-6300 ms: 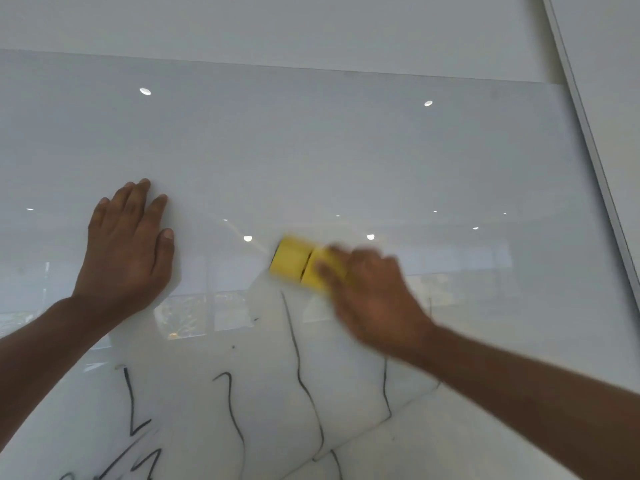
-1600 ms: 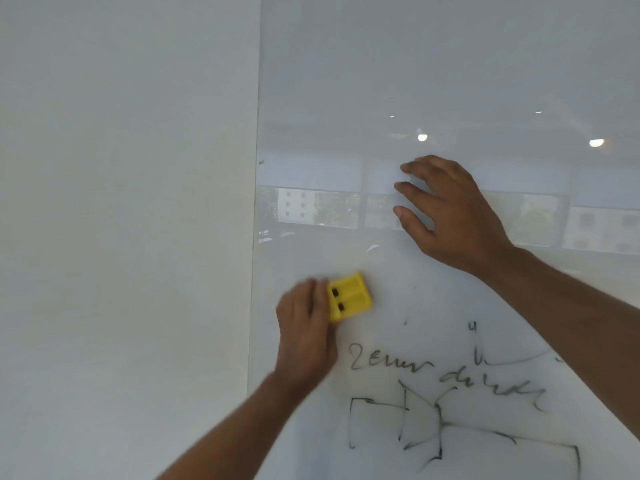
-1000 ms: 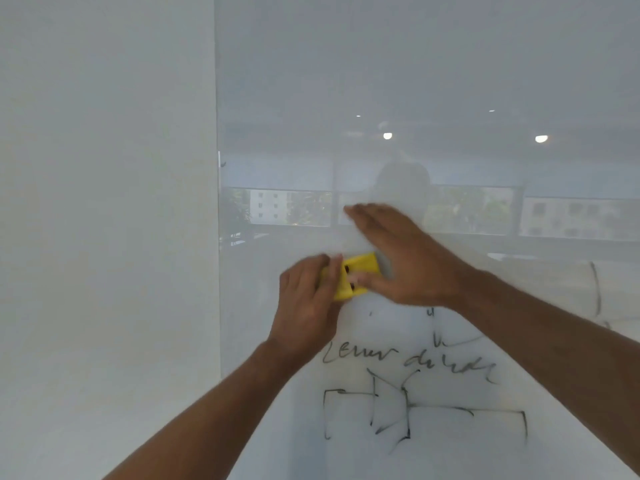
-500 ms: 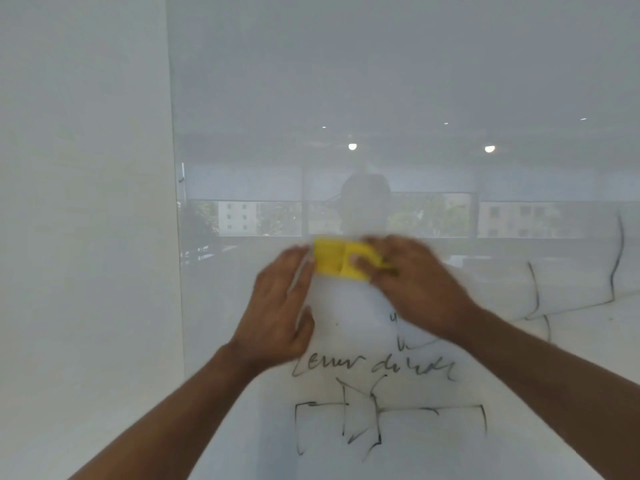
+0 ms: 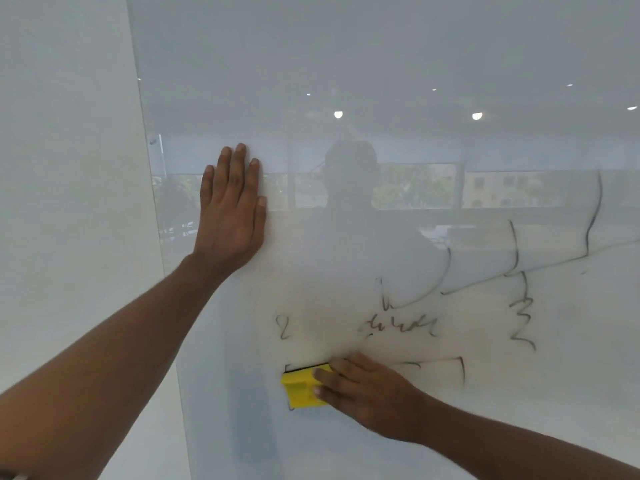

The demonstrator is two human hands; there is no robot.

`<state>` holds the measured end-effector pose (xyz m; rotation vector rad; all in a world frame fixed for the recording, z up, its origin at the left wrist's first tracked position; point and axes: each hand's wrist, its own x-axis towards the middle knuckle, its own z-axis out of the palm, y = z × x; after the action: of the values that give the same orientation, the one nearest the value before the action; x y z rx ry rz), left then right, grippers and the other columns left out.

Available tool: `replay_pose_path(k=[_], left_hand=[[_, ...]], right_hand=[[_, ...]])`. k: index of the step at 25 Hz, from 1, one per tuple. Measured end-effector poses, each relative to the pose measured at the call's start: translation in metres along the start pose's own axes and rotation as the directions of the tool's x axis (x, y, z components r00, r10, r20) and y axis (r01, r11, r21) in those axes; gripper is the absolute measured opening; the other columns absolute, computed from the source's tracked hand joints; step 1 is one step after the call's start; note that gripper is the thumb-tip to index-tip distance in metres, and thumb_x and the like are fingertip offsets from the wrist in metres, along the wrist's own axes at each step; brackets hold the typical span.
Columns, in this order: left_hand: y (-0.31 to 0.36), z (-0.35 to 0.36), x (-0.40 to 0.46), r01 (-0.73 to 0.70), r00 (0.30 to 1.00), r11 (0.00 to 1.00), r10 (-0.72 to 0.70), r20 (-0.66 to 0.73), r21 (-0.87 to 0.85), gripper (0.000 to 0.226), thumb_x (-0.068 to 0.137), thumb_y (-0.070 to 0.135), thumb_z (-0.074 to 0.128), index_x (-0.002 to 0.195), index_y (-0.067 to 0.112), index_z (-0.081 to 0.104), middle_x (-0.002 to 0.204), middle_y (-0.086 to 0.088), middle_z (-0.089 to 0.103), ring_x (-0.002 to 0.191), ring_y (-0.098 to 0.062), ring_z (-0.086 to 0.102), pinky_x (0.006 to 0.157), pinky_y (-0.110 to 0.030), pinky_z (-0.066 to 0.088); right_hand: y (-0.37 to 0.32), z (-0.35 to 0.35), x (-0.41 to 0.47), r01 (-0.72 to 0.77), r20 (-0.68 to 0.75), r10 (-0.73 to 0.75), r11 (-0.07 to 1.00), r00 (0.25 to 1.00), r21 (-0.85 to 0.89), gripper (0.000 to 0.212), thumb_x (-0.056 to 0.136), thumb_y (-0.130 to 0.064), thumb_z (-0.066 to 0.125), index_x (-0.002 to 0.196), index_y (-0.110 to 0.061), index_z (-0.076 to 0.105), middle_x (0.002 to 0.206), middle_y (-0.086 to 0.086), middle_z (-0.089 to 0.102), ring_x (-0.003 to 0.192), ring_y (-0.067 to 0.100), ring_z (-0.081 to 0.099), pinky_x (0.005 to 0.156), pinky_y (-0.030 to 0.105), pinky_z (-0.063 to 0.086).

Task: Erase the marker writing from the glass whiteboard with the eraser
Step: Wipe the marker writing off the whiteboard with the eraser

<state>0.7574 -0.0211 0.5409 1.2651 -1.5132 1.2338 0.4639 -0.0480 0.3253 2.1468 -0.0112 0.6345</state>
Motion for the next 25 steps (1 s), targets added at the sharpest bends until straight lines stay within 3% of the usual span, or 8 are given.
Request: replay_pose_path(k=[4, 8, 10, 13, 17, 20, 23, 25], left_hand=[[-0.005, 0.006, -0.006, -0.026, 0.999, 0.999, 0.027, -0.036, 0.028, 0.058, 0.109, 0.022, 0.031, 0.162, 0.003, 0.022, 0.171, -0.021, 0.016, 0.16, -0.04, 0.012, 0.129, -0.059, 0.012], [-0.005, 0.01, -0.006, -0.036, 0.997, 0.999, 0.038, -0.073, 0.028, 0.057, 0.108, 0.021, 0.035, 0.161, 0.002, 0.026, 0.17, -0.023, 0.02, 0.159, -0.041, 0.015, 0.128, -0.059, 0.015], [-0.007, 0.011, -0.006, -0.042, 0.996, 0.999, 0.044, -0.078, 0.027, 0.057, 0.108, 0.021, 0.034, 0.162, 0.003, 0.025, 0.17, -0.023, 0.02, 0.159, -0.041, 0.015, 0.128, -0.058, 0.015], [-0.008, 0.011, -0.007, -0.034, 0.996, 0.999, 0.036, -0.082, 0.032, 0.057, 0.109, 0.023, 0.032, 0.162, 0.005, 0.024, 0.17, -0.022, 0.02, 0.159, -0.04, 0.015, 0.128, -0.058, 0.015], [-0.006, 0.011, -0.008, -0.025, 0.996, 0.999, 0.027, -0.09, 0.027, 0.056, 0.109, 0.023, 0.031, 0.162, 0.006, 0.025, 0.171, -0.02, 0.02, 0.159, -0.039, 0.015, 0.129, -0.056, 0.014], [-0.007, 0.013, -0.009, -0.02, 0.995, 0.999, 0.024, -0.094, 0.042, 0.056, 0.109, 0.023, 0.031, 0.162, 0.006, 0.026, 0.17, -0.02, 0.021, 0.159, -0.039, 0.016, 0.129, -0.055, 0.014], [-0.006, 0.014, -0.008, -0.02, 0.994, 0.999, 0.024, -0.108, 0.038, 0.056, 0.108, 0.022, 0.033, 0.162, 0.006, 0.027, 0.17, -0.021, 0.023, 0.159, -0.039, 0.017, 0.129, -0.055, 0.015], [-0.005, 0.013, -0.008, -0.021, 0.994, 0.999, 0.025, -0.109, 0.035, 0.056, 0.108, 0.021, 0.035, 0.161, 0.005, 0.028, 0.169, -0.022, 0.024, 0.158, -0.04, 0.019, 0.129, -0.056, 0.016]], right_hand=[[0.058, -0.02, 0.046, -0.166, -0.133, 0.166, 0.986, 0.977, 0.011, 0.034, 0.105, -0.015, 0.048, 0.136, -0.017, 0.062, 0.139, 0.009, 0.063, 0.118, 0.032, 0.063, 0.097, 0.042, 0.047], [0.096, -0.034, 0.091, -0.54, -0.363, 0.524, 0.839, 0.771, 0.065, 0.042, 0.097, -0.008, 0.054, 0.139, -0.011, 0.058, 0.142, 0.018, 0.057, 0.114, 0.039, 0.055, 0.092, 0.045, 0.042], [0.058, -0.013, 0.08, -0.474, -0.309, 0.476, 0.876, 0.823, 0.086, 0.045, 0.094, -0.005, 0.061, 0.138, -0.013, 0.06, 0.144, 0.016, 0.058, 0.115, 0.038, 0.056, 0.095, 0.046, 0.042], [-0.017, 0.021, 0.025, -0.148, -0.069, 0.151, 0.987, 0.986, 0.058, 0.033, 0.102, -0.018, 0.056, 0.134, -0.022, 0.062, 0.144, 0.003, 0.06, 0.118, 0.03, 0.061, 0.102, 0.043, 0.046], [-0.037, 0.019, -0.004, -0.019, 0.085, 0.014, 0.999, 0.996, 0.048, 0.029, 0.106, -0.022, 0.047, 0.129, -0.026, 0.063, 0.137, -0.002, 0.063, 0.114, 0.025, 0.063, 0.098, 0.04, 0.049], [0.024, -0.01, 0.03, -0.256, -0.141, 0.27, 0.961, 0.953, 0.108, 0.032, 0.101, -0.01, 0.056, 0.13, -0.018, 0.067, 0.136, 0.008, 0.065, 0.11, 0.034, 0.064, 0.093, 0.043, 0.049], [0.084, -0.035, 0.078, -0.584, -0.329, 0.581, 0.806, 0.744, 0.102, 0.043, 0.095, -0.006, 0.057, 0.137, -0.015, 0.06, 0.141, 0.016, 0.058, 0.11, 0.041, 0.056, 0.092, 0.046, 0.044], [0.067, -0.022, 0.092, -0.576, -0.355, 0.58, 0.807, 0.733, 0.128, 0.045, 0.094, -0.004, 0.059, 0.137, -0.014, 0.061, 0.142, 0.017, 0.059, 0.111, 0.042, 0.056, 0.095, 0.046, 0.044]])
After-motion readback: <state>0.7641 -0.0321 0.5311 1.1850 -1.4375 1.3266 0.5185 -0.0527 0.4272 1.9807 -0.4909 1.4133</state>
